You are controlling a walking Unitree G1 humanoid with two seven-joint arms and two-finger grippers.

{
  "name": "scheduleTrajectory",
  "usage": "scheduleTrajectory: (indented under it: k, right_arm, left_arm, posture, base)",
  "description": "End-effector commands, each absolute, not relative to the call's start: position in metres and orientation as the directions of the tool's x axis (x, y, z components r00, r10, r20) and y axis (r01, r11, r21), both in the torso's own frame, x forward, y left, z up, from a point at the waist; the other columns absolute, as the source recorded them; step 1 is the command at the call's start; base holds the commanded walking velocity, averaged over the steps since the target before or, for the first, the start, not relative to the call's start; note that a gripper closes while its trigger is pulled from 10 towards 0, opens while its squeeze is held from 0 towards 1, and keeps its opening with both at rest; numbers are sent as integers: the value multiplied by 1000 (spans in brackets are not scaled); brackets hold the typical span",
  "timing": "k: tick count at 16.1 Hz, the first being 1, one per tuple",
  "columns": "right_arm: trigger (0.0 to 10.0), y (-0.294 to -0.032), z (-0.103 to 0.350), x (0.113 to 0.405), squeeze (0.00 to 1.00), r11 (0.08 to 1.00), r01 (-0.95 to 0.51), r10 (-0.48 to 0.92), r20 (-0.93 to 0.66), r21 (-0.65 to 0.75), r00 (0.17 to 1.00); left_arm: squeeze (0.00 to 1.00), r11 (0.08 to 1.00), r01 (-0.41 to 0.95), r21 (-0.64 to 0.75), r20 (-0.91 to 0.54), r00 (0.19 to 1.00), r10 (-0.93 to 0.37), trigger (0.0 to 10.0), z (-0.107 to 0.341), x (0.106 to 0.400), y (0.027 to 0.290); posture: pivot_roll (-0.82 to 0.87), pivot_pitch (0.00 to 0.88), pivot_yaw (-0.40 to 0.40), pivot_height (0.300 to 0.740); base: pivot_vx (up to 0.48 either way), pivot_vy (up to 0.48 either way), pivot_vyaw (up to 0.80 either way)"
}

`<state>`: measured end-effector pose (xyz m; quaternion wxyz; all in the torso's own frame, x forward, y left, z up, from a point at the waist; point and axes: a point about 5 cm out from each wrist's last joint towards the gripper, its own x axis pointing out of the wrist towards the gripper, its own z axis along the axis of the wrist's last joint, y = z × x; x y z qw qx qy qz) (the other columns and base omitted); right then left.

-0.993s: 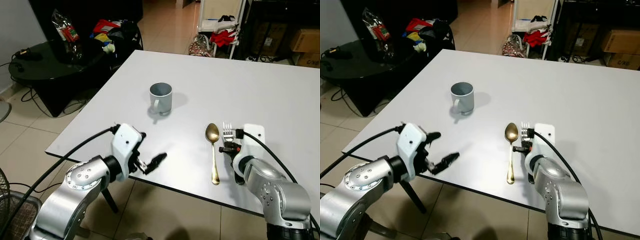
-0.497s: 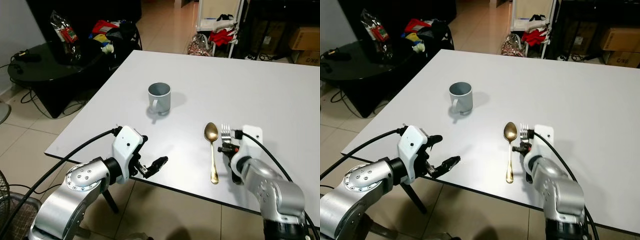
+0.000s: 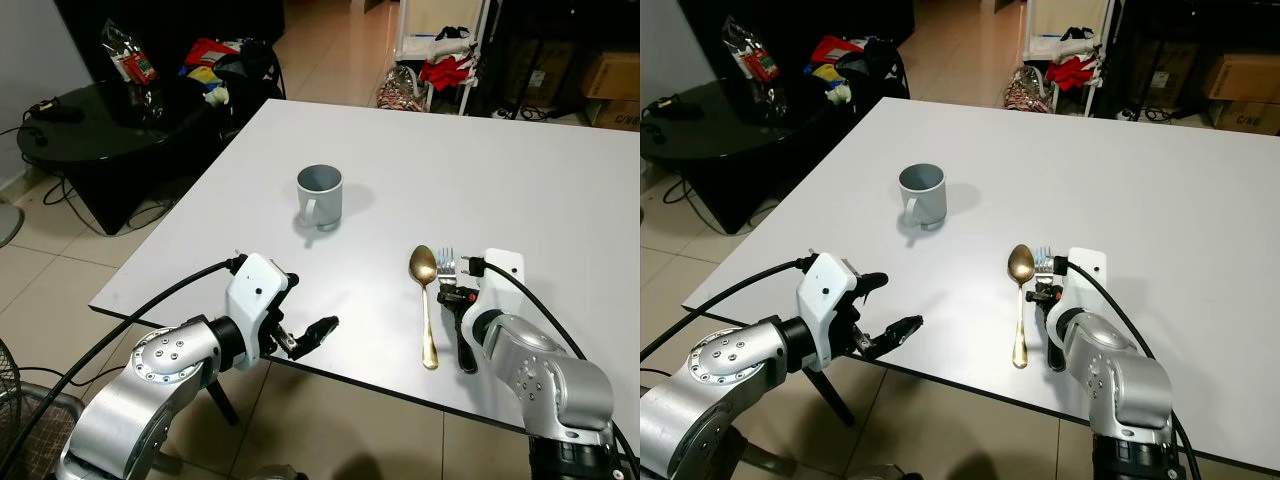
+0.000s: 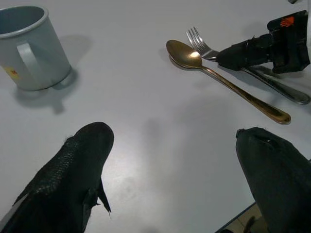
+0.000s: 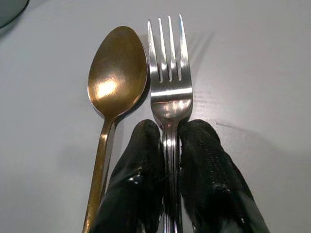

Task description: Setting the table

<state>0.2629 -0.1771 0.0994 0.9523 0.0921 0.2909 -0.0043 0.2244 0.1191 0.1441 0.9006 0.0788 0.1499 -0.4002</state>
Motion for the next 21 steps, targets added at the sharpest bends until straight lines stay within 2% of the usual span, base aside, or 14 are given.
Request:
scheduleTrajectory:
  k: [1, 4, 8, 11, 12, 14, 16, 17, 18, 21]
  right_arm:
    - [10000, -175, 96, 257, 1000, 979, 64, 61, -581, 192, 812]
    - [10000, -173, 110, 251, 1000, 974, 81, 50, -550, 211, 833]
    - [10000, -173, 143, 230, 1000, 986, 47, 31, -452, 161, 892]
    - [10000, -161, 166, 220, 1000, 996, -65, 82, -315, 63, 946]
    - [10000, -152, 179, 223, 1000, 984, -155, 132, -225, -88, 965]
    - [10000, -147, 189, 231, 1000, 976, -140, 121, -120, -168, 985]
    - [10000, -148, 195, 233, 1000, 981, -97, 92, -33, -169, 995]
    - [10000, -150, 194, 233, 1000, 987, -86, 84, -18, -133, 996]
    - [10000, -155, 192, 232, 1000, 995, -82, 81, -20, -64, 997]
    - [10000, -151, 188, 232, 1000, 992, -124, 124, -2, -4, 992]
  left_arm:
    - [0, 668, 743, 45, -333, 642, -691, 10000, 148, 225, 122]
    - [0, 676, 734, 55, -325, 654, -683, 10000, 150, 228, 123]
    - [0, 754, 650, 94, -250, 748, -614, 10000, 161, 238, 131]
    - [0, 850, 519, 87, -156, 850, -503, 10000, 171, 248, 133]
    - [0, 876, 477, 70, -128, 875, -467, 10000, 172, 250, 132]
    - [0, 896, 434, 94, -122, 898, -422, 10000, 169, 254, 129]
    - [0, 906, 404, 123, -94, 914, -395, 10000, 174, 258, 127]
    - [0, 929, 338, 153, -65, 941, -332, 10000, 174, 261, 131]
    - [0, 969, 208, 136, -1, 978, -210, 10000, 175, 266, 138]
    - [0, 987, 102, 120, 38, 993, -108, 10000, 174, 265, 144]
  posture:
    - [127, 0, 98, 740]
    - [126, 0, 96, 740]
    - [107, 0, 106, 740]
    - [83, 0, 125, 740]
    - [81, 0, 126, 740]
    - [81, 0, 128, 740]
    - [75, 0, 141, 740]
    - [71, 0, 145, 740]
    - [70, 0, 143, 740]
    - [86, 0, 123, 740]
  base:
    - [0, 0, 0]
    - [0, 0, 0]
    - [0, 0, 0]
    - [0, 0, 800]
    - [0, 0, 800]
    - [0, 0, 800]
    - [0, 0, 800]
    - [0, 0, 800]
    - [0, 0, 800]
    - [0, 0, 800]
